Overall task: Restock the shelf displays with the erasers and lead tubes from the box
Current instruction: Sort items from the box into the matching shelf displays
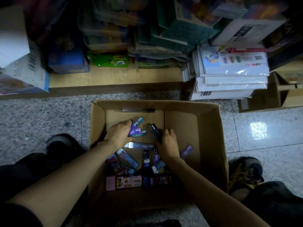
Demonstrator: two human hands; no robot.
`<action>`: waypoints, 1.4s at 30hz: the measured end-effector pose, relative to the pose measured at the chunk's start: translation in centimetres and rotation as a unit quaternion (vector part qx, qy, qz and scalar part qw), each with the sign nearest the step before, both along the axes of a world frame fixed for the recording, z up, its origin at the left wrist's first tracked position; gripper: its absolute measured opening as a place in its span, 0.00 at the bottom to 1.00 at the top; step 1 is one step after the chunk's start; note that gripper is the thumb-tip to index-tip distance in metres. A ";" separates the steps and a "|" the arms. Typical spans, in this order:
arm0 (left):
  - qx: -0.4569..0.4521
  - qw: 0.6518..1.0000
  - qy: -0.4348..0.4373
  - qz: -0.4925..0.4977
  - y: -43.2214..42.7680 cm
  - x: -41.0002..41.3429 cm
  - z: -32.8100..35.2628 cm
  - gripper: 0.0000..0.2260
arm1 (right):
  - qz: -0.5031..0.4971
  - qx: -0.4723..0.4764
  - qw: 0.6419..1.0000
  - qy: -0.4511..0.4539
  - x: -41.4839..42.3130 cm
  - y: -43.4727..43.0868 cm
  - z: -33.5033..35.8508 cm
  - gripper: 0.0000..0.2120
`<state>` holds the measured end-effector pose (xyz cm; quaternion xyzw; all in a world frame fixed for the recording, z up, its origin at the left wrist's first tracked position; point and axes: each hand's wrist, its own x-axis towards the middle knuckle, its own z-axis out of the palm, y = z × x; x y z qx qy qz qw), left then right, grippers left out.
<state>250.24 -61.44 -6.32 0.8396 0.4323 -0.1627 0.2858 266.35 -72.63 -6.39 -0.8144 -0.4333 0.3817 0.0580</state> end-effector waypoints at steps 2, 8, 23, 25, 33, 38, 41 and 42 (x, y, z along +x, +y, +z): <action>-0.010 1.000 -0.015 -0.021 0.0 0.0 -0.1 0.20 | -0.022 0.005 0.999 0.022 0.2 -0.1 0.0 0.16; -0.022 0.999 -0.030 -0.026 0.1 0.7 0.7 0.19 | -0.126 0.024 0.984 0.127 0.9 -0.6 1.0 0.15; -0.345 0.737 -0.368 0.450 -4.4 5.4 9.3 0.08 | -0.188 0.179 0.935 0.243 1.0 -0.7 9.3 0.06; -0.342 0.723 -0.375 0.469 -4.7 5.8 10.8 0.07 | -0.137 0.201 0.947 0.210 0.9 -1.1 11.0 0.08; -0.320 0.719 -0.407 0.464 -5.0 5.6 16.8 0.07 | -0.012 0.258 0.964 0.062 2.1 -2.1 17.2 0.14; -0.316 0.677 -0.485 0.455 -5.6 6.4 20.5 0.07 | -0.095 0.287 0.934 0.188 2.7 -3.1 20.1 0.11; -0.300 0.688 -0.510 0.421 -5.8 6.3 22.7 0.09 | -0.237 0.265 0.827 0.435 3.6 -3.6 22.0 0.06; -0.292 0.692 -0.515 0.414 -5.9 6.3 23.4 0.09 | -0.262 0.257 0.780 0.507 3.9 -3.8 22.6 0.05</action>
